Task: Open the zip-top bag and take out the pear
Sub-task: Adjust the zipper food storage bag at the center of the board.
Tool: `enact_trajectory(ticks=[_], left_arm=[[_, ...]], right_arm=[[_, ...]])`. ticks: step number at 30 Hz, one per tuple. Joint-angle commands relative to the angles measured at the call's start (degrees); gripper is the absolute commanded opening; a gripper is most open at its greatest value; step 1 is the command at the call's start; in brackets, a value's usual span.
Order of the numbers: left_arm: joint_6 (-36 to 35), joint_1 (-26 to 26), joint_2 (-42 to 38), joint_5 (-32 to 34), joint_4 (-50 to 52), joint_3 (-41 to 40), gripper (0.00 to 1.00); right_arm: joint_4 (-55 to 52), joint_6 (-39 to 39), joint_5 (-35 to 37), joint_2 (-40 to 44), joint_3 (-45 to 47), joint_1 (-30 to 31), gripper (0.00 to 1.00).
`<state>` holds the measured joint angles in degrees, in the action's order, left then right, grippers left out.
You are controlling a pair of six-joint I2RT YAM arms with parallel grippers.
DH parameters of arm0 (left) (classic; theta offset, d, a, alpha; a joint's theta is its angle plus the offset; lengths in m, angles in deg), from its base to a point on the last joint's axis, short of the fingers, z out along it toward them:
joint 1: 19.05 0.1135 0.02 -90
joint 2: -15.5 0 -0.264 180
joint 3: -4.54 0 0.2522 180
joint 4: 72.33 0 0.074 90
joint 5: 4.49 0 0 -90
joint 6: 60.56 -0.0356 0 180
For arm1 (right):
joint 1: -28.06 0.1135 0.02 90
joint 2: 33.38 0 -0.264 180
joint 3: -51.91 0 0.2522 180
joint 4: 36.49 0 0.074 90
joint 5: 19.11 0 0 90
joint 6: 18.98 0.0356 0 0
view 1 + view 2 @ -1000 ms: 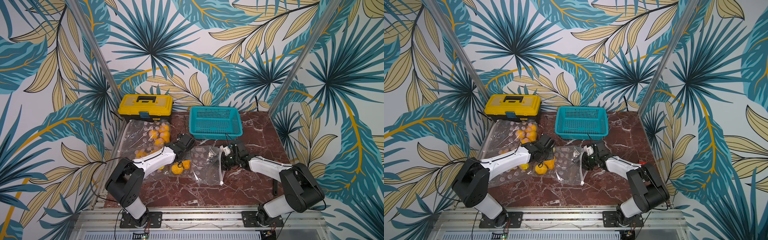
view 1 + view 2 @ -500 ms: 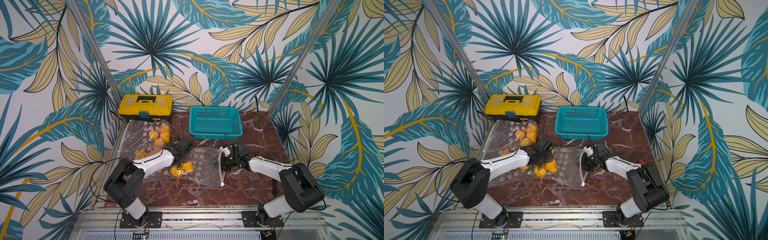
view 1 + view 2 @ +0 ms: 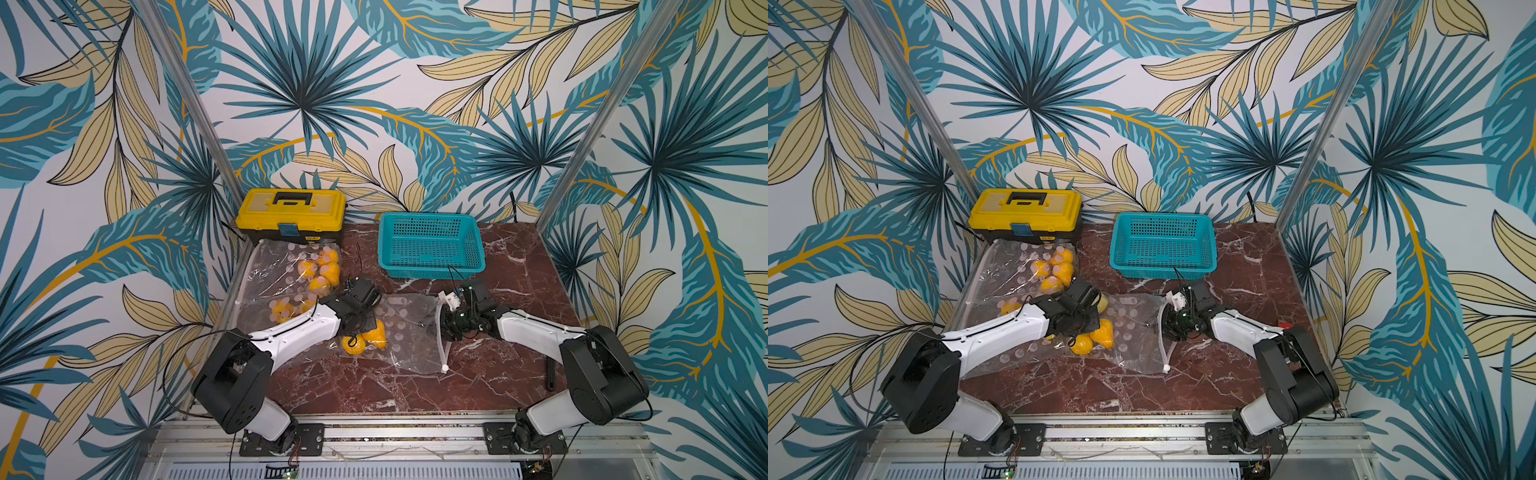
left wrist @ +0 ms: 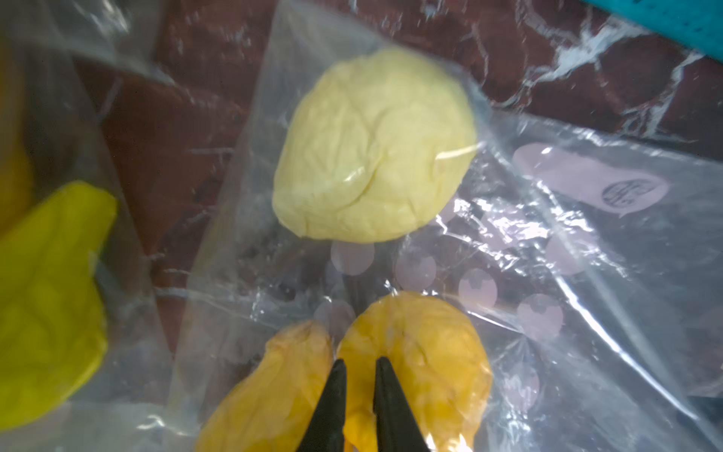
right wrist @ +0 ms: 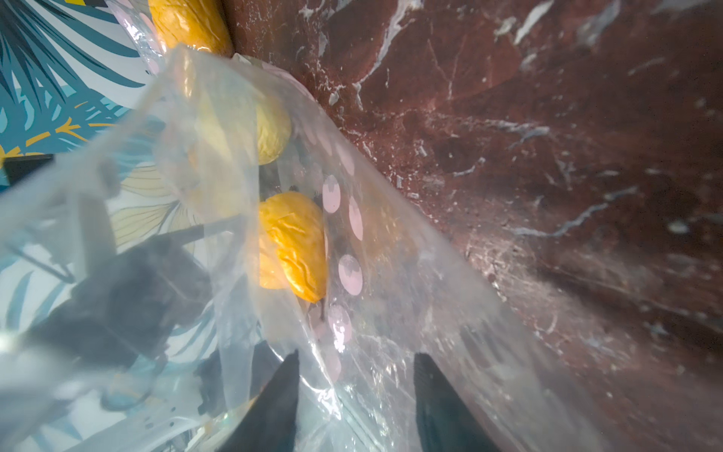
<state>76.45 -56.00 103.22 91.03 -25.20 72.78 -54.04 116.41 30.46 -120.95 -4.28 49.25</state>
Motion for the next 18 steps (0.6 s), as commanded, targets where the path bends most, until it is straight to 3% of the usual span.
enact_trajectory(ticks=[1, 7, 18], left_arm=[[0.4, -1.6, 1.9, -4.9, 0.2, -1.0, 0.11], [1.2, -3.6, 7.5, -7.9, -4.2, 0.0, 0.10], [-0.2, -5.7, 15.7, -9.2, -6.5, 6.9, 0.07]], right_arm=[[-1.6, -1.9, -1.6, -1.8, -0.8, -0.1, 0.49], [-1.9, -3.4, -3.2, -3.3, -1.4, 0.1, 0.50], [-6.6, -9.2, -3.6, -6.6, -5.5, 4.2, 0.63]])
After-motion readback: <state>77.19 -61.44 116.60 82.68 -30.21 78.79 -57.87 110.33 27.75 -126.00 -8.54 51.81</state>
